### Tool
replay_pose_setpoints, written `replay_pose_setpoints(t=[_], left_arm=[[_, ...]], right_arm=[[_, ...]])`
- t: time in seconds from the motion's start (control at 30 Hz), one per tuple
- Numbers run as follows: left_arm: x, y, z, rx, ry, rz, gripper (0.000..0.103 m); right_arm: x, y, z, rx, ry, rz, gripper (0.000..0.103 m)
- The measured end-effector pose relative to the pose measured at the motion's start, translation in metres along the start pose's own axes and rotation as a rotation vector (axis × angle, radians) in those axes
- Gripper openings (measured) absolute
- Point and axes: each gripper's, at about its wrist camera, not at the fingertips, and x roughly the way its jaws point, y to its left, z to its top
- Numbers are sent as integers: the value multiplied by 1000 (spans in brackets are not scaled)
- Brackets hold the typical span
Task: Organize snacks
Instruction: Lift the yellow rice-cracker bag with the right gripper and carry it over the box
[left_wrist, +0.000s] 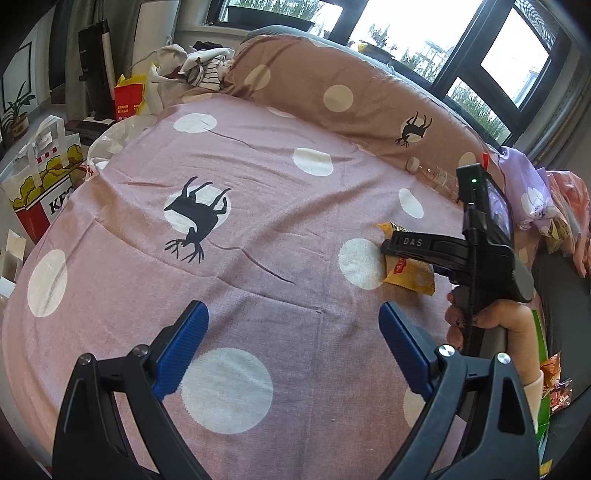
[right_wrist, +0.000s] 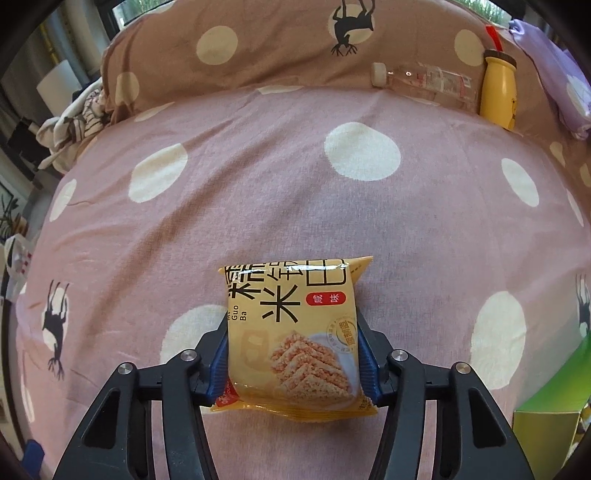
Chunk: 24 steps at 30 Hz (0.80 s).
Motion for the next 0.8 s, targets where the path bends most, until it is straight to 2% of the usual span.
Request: replay_pose_setpoints(t=[0.13,0.3,0.53,0.7,0.8], left_arm=[[-1,-1,-1,5,-2,5,94],[-2,2,0,-1,-5,-23,94],[-2,13,2,-64,-2,-30,94],[0,8,2,-37,10,-35,94],[0,5,1,-29,17,-36,94]], right_arm=[[-24,3,-9,-44,-36,-11,58],[-60,0,-26,-41,-64,45,58],[-101,-5,-64,-22,-102,55,58],[-109,-14,-99,25,-88,134,58],[-97,-12,-122,16,-13,141,58]])
